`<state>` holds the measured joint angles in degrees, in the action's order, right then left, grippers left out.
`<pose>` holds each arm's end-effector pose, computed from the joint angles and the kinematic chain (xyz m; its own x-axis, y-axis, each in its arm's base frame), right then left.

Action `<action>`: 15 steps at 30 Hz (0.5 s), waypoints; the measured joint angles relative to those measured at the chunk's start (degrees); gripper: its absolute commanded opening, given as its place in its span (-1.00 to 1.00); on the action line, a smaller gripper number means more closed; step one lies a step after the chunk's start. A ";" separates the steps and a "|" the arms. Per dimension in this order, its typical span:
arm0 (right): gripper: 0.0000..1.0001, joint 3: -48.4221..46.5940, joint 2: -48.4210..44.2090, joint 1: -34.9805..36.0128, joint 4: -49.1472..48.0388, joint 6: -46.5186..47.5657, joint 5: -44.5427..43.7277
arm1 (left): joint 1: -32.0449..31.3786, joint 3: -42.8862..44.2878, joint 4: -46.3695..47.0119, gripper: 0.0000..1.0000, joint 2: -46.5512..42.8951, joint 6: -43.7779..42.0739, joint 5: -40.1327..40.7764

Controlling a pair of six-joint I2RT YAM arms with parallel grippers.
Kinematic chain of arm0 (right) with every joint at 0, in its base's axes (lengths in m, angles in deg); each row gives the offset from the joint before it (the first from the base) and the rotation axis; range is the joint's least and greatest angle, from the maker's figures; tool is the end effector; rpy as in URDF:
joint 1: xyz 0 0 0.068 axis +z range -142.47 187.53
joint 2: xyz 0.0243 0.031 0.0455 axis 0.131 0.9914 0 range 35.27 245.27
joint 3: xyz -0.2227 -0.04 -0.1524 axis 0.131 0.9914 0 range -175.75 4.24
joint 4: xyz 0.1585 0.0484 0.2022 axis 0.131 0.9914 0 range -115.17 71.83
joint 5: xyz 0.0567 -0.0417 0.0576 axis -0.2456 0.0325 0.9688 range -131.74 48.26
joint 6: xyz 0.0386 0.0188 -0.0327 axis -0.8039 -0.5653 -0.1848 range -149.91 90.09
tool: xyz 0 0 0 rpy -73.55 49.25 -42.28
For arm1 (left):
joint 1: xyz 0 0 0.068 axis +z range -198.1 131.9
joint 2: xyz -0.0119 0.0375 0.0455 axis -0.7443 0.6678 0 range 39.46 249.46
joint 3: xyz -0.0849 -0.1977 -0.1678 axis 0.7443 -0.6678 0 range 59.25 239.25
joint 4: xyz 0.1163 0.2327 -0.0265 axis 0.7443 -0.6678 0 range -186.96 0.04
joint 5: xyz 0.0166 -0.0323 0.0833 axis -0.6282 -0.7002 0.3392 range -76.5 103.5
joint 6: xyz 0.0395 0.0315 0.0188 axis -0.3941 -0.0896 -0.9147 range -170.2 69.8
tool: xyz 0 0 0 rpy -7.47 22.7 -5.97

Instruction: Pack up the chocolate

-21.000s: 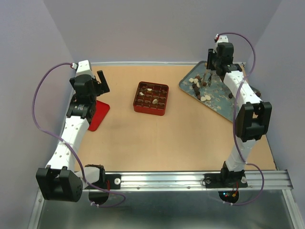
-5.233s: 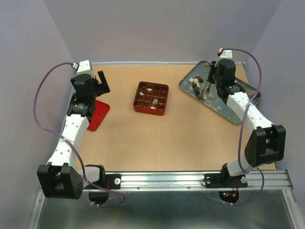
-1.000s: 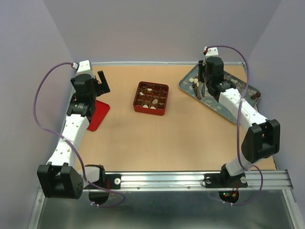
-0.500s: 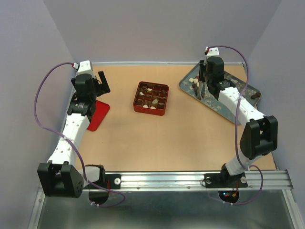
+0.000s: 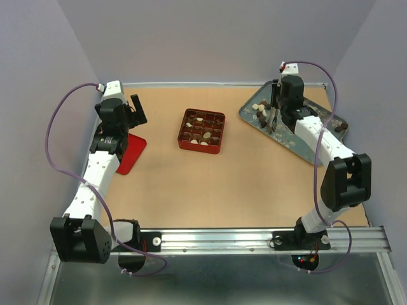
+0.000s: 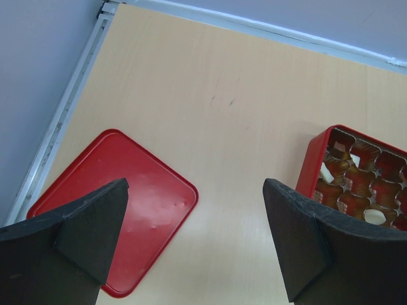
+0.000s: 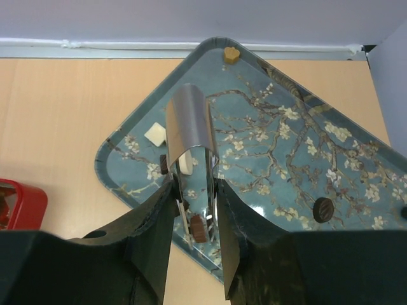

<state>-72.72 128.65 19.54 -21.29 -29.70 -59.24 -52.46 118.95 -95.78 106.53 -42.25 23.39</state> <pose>0.3826 0.0704 0.3279 -0.3396 -0.0758 -0.9375 0.0762 0.9913 -0.1078 0.2736 -0.0148 0.3598 -0.2126 -0.1204 -0.9697 -0.1223 0.9879 -0.0958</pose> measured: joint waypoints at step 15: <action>-0.40 0.98 1.22 -2.95 -1.29 0.07 1.55 | 0.00 0.00 0.00 0.97 0.00 0.00 0.02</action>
<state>-71.74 129.88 16.59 -22.58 -29.64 -57.69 -52.46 118.95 -95.78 106.53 -42.25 23.42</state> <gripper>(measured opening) 0.332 0.986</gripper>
